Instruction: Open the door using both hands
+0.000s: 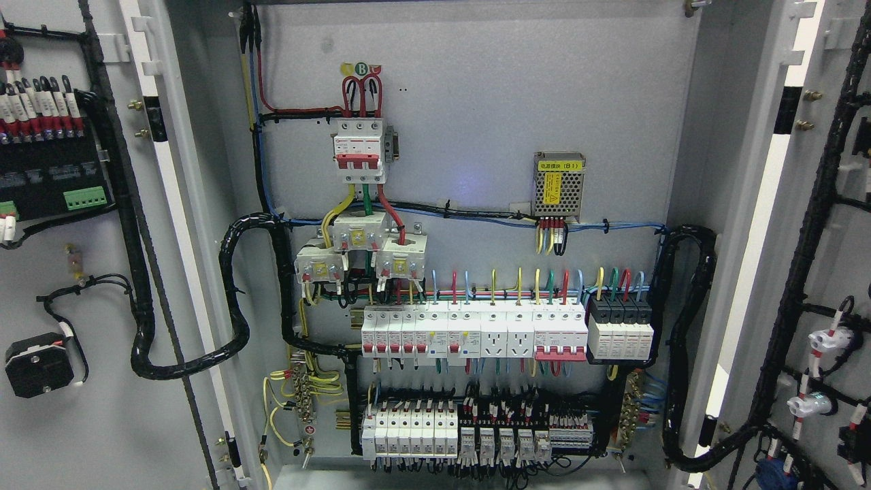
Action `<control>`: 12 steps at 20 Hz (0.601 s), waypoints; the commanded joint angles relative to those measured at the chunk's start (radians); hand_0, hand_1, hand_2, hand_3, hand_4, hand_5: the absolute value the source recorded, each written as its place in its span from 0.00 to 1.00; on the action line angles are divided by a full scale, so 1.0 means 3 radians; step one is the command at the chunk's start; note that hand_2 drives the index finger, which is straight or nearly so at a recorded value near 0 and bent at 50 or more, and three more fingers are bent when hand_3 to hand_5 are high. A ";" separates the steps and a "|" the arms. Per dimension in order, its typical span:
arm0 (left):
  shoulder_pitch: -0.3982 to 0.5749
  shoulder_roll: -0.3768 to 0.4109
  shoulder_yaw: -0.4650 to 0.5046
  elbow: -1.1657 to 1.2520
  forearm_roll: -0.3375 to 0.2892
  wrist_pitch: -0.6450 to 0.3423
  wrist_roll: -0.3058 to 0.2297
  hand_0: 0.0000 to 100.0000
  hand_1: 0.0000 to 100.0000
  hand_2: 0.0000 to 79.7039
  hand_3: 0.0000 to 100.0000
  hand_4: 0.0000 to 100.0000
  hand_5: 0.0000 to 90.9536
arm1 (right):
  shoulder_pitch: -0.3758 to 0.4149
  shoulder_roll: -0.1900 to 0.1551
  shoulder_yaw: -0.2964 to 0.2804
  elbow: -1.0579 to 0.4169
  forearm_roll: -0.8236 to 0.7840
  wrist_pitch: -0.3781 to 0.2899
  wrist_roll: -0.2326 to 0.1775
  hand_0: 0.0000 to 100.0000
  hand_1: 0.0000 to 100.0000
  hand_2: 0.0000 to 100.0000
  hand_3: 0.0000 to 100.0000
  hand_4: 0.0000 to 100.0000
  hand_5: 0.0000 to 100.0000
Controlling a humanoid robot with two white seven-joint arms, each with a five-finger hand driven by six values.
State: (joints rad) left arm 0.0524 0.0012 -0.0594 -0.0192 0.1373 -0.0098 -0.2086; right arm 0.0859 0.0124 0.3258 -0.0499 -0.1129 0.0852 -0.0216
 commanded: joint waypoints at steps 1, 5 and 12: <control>-0.0001 -0.0117 0.0014 0.0105 0.0008 -0.0018 -0.0005 0.00 0.00 0.00 0.00 0.00 0.00 | -0.0025 0.0143 -0.0303 0.0064 0.0008 -0.0003 -0.0020 0.38 0.00 0.00 0.00 0.00 0.00; -0.0001 -0.0117 0.0019 0.0110 0.0023 -0.0365 0.0025 0.00 0.00 0.00 0.00 0.00 0.00 | -0.0025 0.0158 -0.0324 0.0059 -0.0002 -0.0013 -0.0015 0.38 0.00 0.00 0.00 0.00 0.00; -0.0001 -0.0117 0.0014 0.0110 0.0023 -0.0407 0.0000 0.00 0.00 0.00 0.00 0.00 0.00 | -0.0015 0.0189 -0.0365 0.0059 -0.0012 -0.0039 -0.0010 0.38 0.00 0.00 0.00 0.00 0.00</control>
State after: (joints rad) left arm 0.0521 0.0003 -0.0565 -0.0066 0.1430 -0.1245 -0.1998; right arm 0.0800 0.0447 0.2589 -0.0172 -0.1149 0.0764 -0.0269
